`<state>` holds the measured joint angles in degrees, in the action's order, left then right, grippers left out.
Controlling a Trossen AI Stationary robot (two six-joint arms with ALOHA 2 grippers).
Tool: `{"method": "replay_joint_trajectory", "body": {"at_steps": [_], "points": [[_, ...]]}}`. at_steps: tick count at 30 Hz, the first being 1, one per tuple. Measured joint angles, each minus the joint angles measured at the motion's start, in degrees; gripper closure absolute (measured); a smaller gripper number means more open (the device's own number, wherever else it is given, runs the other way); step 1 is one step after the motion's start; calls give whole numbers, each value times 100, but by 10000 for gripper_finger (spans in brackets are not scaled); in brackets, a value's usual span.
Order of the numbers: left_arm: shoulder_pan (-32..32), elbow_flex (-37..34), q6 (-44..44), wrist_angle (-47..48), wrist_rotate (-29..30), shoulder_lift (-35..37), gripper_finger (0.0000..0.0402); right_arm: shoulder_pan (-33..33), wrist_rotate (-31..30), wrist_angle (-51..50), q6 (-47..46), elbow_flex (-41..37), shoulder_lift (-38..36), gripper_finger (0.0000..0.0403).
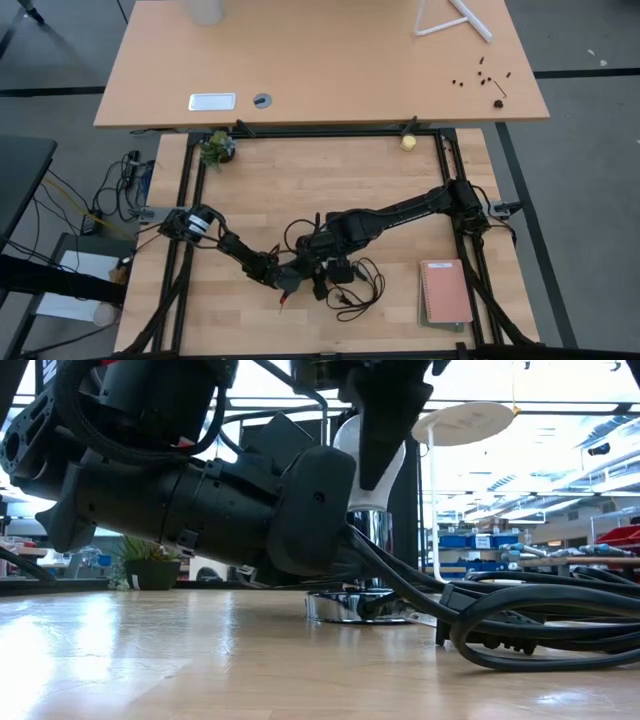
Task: Screw lightbulb
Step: Insert the lightbulb into the lamp
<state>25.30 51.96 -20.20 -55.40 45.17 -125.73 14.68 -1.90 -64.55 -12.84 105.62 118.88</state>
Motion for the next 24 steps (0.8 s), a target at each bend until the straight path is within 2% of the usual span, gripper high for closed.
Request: {"method": "replay_joint_trajectory", "body": {"at_steps": [8,24], "points": [[9,0,-110,-18,-48,0,206,156,80,-2,-1235,9,-1,126],[-9,-2,-82,-70,-53,0,206,75,24,340,-1348,-130,-4,132]]}}
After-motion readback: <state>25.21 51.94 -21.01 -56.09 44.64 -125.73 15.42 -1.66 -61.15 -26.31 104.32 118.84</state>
